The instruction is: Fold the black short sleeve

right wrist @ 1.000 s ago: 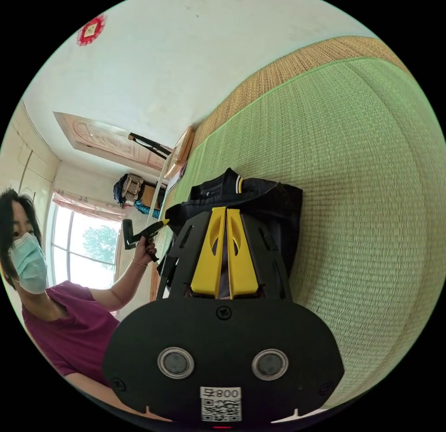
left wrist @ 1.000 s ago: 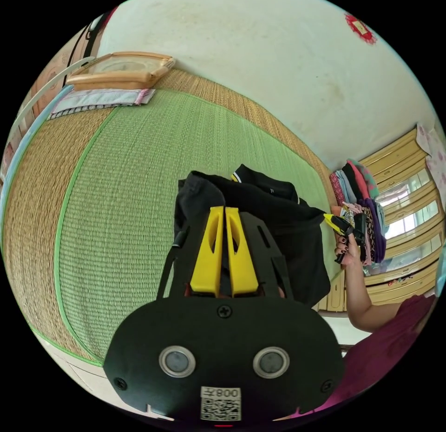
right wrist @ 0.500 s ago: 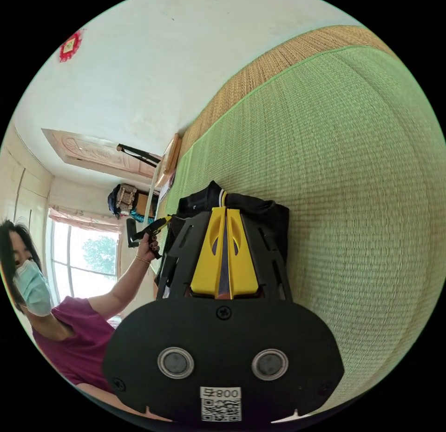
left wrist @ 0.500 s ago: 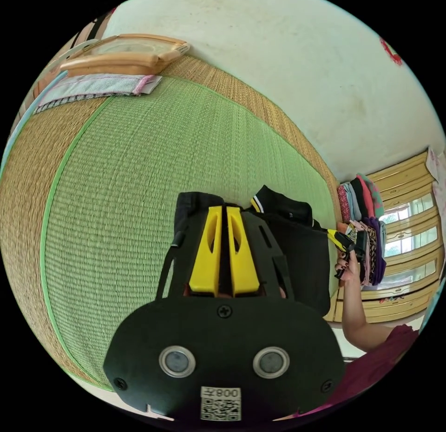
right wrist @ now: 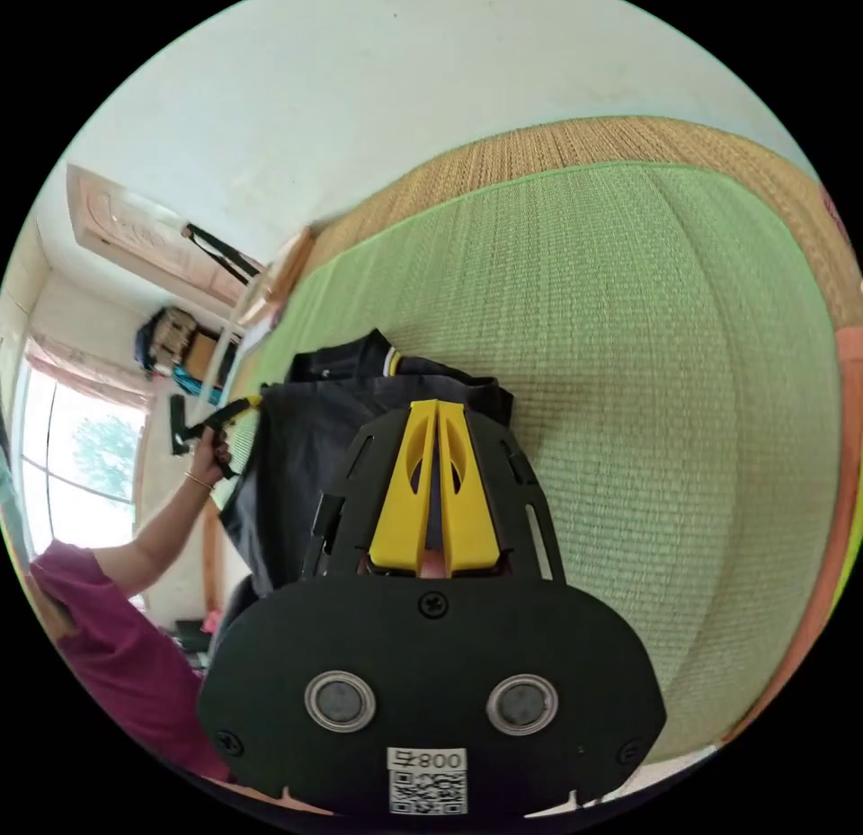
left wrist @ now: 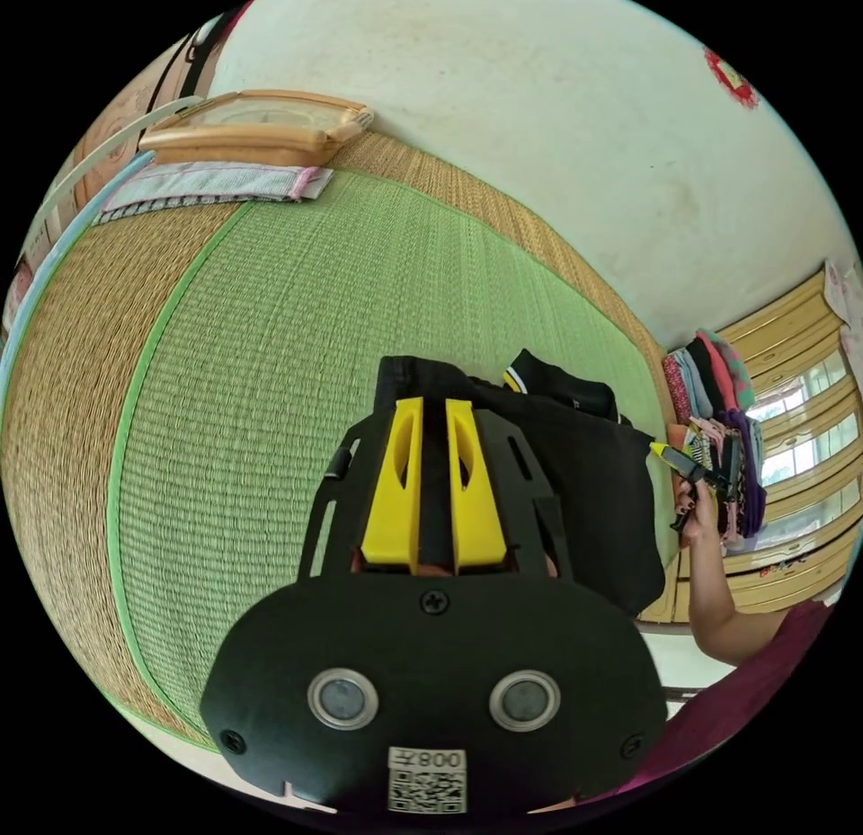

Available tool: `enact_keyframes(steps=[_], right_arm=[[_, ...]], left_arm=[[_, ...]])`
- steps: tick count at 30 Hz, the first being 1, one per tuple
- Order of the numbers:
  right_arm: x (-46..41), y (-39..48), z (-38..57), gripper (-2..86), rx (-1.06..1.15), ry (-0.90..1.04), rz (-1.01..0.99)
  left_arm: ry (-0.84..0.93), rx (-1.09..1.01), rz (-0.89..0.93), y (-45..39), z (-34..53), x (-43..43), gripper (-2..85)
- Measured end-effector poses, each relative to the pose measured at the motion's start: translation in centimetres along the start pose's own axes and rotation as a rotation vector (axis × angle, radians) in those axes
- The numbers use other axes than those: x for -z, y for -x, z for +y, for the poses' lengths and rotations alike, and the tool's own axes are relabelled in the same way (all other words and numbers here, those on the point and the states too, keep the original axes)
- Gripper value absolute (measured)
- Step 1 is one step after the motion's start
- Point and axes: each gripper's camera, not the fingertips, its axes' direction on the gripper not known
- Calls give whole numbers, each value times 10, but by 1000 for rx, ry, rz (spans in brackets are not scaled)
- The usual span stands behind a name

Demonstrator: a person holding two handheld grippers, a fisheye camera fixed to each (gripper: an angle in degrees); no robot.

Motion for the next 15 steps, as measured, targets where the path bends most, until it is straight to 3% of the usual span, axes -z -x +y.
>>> enact_keyframes(steps=[3, 6, 12, 15], right_arm=[[-30, 43, -1, -2, 131, 67, 249], [-36, 71, 4, -2, 189, 46, 340], [-21, 61, -19, 0, 107, 54, 333], [-15, 38, -26, 0, 14, 38, 148]], left_arm=[[3, -11, -55, -2, 0, -4, 28], [11, -39, -73, -5, 0, -1, 18], [30, -72, -194, -7, -3, 10, 4], [28, -80, -176, -3, -1, 14, 2]])
